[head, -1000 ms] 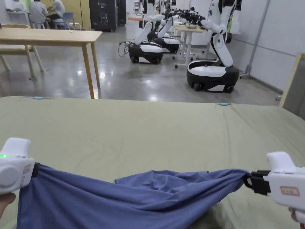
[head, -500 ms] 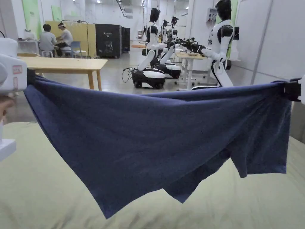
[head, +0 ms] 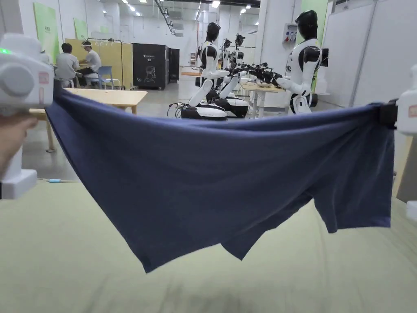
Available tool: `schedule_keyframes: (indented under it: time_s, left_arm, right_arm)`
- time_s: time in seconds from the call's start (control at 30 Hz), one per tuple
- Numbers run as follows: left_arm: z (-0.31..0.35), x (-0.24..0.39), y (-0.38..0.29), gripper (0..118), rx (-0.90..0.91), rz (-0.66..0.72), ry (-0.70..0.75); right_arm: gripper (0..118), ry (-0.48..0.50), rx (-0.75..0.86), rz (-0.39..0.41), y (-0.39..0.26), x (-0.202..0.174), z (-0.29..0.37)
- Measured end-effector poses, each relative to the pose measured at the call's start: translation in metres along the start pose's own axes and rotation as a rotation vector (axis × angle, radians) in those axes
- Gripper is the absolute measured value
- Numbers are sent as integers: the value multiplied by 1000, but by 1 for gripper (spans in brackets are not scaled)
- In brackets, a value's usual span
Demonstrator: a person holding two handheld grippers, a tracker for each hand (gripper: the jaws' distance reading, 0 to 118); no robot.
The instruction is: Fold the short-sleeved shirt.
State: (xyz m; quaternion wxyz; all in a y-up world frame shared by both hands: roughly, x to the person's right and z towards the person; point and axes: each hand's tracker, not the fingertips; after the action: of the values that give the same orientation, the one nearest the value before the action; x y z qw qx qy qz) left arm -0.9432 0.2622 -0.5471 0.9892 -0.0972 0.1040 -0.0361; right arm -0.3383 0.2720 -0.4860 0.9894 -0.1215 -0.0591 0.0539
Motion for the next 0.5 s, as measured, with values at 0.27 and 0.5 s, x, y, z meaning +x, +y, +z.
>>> schedule_keyframes:
  time_s: [0.27,0.5]
  left_arm:
    - [4,31,-106,5,-110,48,-30]
    - [78,25,-142,5,-161,39,-130]
  right_arm:
    - [7,2,-56,-52,-107,-9,-39]
    - [7,39,-74,-13,-153,11,24]
